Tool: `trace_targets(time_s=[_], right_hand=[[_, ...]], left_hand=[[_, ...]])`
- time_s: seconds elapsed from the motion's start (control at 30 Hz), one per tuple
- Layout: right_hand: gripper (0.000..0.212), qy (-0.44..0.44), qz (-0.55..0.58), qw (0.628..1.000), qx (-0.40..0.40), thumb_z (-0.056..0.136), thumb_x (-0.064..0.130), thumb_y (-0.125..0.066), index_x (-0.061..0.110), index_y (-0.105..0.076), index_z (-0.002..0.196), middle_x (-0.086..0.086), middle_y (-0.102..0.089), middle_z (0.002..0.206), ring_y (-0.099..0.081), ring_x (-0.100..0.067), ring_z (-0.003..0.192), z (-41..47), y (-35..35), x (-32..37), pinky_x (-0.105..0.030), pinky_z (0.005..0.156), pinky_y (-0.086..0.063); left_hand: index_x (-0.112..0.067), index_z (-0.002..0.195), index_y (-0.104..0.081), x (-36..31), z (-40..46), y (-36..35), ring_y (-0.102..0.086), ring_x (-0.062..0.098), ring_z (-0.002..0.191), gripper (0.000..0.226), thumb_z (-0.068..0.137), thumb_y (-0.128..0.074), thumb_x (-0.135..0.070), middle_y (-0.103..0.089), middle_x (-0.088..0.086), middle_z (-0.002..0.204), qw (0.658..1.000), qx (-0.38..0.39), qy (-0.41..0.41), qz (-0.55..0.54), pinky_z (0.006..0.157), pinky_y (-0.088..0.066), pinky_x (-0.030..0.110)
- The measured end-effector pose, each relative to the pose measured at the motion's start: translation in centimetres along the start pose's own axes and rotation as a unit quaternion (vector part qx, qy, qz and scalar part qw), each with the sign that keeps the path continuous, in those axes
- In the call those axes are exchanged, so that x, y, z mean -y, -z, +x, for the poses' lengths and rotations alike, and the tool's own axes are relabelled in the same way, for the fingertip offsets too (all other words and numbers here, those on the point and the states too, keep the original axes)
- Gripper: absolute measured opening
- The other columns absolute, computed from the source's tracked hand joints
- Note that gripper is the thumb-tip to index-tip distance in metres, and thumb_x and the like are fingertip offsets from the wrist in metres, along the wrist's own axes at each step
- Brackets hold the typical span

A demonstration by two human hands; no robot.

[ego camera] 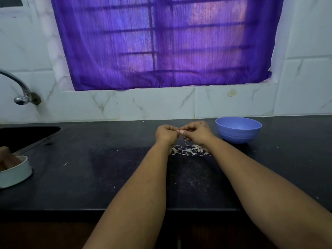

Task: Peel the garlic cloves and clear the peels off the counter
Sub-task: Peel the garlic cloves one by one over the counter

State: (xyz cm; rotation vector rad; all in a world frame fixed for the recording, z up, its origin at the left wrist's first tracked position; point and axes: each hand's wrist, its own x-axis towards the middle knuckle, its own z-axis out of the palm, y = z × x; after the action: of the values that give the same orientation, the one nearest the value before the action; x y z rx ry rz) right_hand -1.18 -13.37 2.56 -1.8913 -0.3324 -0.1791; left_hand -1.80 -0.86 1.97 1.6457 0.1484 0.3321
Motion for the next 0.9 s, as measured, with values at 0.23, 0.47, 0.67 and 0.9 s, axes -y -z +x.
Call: trace_targets(time_s=[0.23,0.47,0.67,0.9], right_hand=[[0.004,0.039,-0.147,0.985,-0.080,0.083,0.020,-0.075,0.018,-0.072,0.080,0.005,-0.065,0.067,-0.059,-0.009,0.063,0.3,1.5,0.0,-0.018,0.059,-0.049],[0.011,0.039,-0.328,0.943,-0.027,0.073,0.017,-0.083,0.014,-0.077,0.081,0.002,-0.069,0.070,-0.060,-0.007,0.061,0.6,2.3,-0.4,-0.026,0.067,-0.054],[0.012,0.046,-0.372,0.927,0.023,0.079,0.017,-0.078,0.011,-0.077,0.090,-0.004,-0.073,0.087,-0.059,-0.010,0.072,0.3,2.0,-0.6,-0.022,0.066,-0.044],[0.010,0.116,-0.265,0.951,-0.112,0.083,0.014,-0.073,0.012,-0.075,0.092,-0.003,-0.071,0.082,-0.064,-0.016,0.076,1.2,2.3,-0.1,-0.030,0.076,-0.054]], left_hand=[[-0.016,0.094,-0.067,-0.3,-0.2,-0.1,-0.060,0.023,0.088,0.013,0.092,-0.054,-0.015,-0.069,0.006,0.099,0.989,-0.031,-0.046,0.135,0.079,-0.048,0.032],[-0.017,0.098,-0.064,-0.4,-0.6,0.2,-0.060,0.021,0.098,0.012,0.093,-0.055,-0.023,-0.067,0.003,0.107,0.970,-0.026,-0.062,0.232,0.078,-0.046,0.029],[-0.018,0.095,-0.065,-0.2,-0.4,0.2,-0.060,0.021,0.098,0.009,0.093,-0.057,-0.022,-0.067,0.004,0.108,0.966,-0.009,-0.054,0.251,0.081,-0.046,0.029],[-0.016,0.106,-0.067,-0.2,-0.3,0.3,-0.061,0.021,0.102,0.019,0.090,-0.060,-0.025,-0.067,0.003,0.111,0.970,-0.020,-0.050,0.238,0.084,-0.049,0.031]])
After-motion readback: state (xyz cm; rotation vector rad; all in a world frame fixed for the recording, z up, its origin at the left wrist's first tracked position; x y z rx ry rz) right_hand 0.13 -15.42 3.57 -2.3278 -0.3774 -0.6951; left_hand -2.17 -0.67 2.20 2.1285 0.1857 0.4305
